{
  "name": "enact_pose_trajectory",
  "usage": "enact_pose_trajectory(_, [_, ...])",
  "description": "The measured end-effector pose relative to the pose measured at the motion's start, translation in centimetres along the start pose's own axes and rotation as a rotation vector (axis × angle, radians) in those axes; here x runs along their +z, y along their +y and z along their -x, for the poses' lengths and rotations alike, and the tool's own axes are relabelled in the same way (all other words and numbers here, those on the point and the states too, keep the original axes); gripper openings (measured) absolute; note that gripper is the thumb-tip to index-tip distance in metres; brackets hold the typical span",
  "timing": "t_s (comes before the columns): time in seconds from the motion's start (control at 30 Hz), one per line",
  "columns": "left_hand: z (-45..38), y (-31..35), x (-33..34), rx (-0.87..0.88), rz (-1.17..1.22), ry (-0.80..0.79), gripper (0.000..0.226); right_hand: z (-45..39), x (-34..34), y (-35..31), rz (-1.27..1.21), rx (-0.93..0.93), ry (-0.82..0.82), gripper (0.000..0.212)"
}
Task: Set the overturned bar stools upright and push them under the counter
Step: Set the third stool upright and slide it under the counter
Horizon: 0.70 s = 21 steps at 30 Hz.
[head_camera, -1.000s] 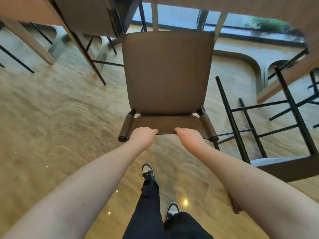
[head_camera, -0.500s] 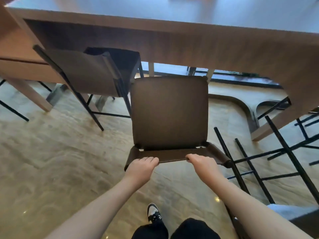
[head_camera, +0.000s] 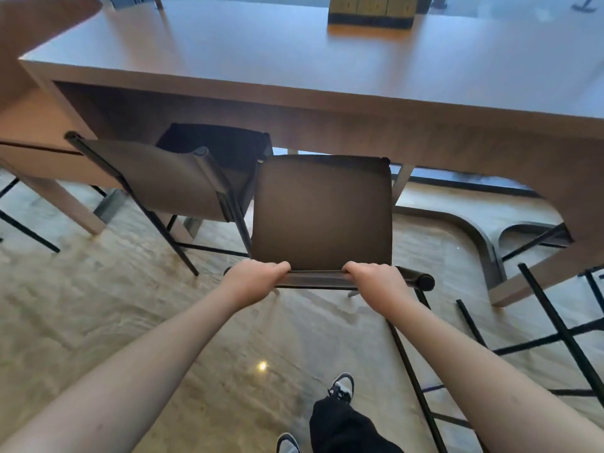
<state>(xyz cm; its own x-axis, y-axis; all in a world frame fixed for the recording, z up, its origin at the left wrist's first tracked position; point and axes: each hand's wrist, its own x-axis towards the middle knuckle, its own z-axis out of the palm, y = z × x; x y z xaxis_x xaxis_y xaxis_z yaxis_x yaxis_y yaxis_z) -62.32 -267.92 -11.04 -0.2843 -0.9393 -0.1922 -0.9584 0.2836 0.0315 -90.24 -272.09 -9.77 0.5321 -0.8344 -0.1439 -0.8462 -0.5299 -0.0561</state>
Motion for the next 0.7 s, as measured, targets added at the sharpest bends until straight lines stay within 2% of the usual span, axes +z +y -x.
enact_pose_trajectory(0.07, [-2.6,-1.4,-1.4,-0.005,0.009,-0.015,0.004,-2.9,-1.1,1.1,-0.014,-0.011,0.008,0.021])
enact_pose_trajectory(0.13, [-5.1,-2.7,-2.7,-0.002,-0.019,0.021,0.014,-5.6,-1.9,2.4,0.001,0.014,0.023,0.029])
enact_pose_trajectory(0.23, [-8.4,-4.3,-3.9,0.015,-0.044,0.082,0.017,-8.7,-2.5,4.9,0.015,0.036,0.072,0.037])
enact_pose_trajectory(0.47, [-14.6,-7.7,-6.0,-0.024,-0.098,0.074,0.018,-14.8,-4.6,7.3,0.035,0.041,0.093,0.028])
enact_pose_trajectory(0.7, [-20.2,-10.7,-7.5,0.008,-0.089,0.005,0.041,-19.4,-6.4,8.7,0.003,0.096,0.043,0.02])
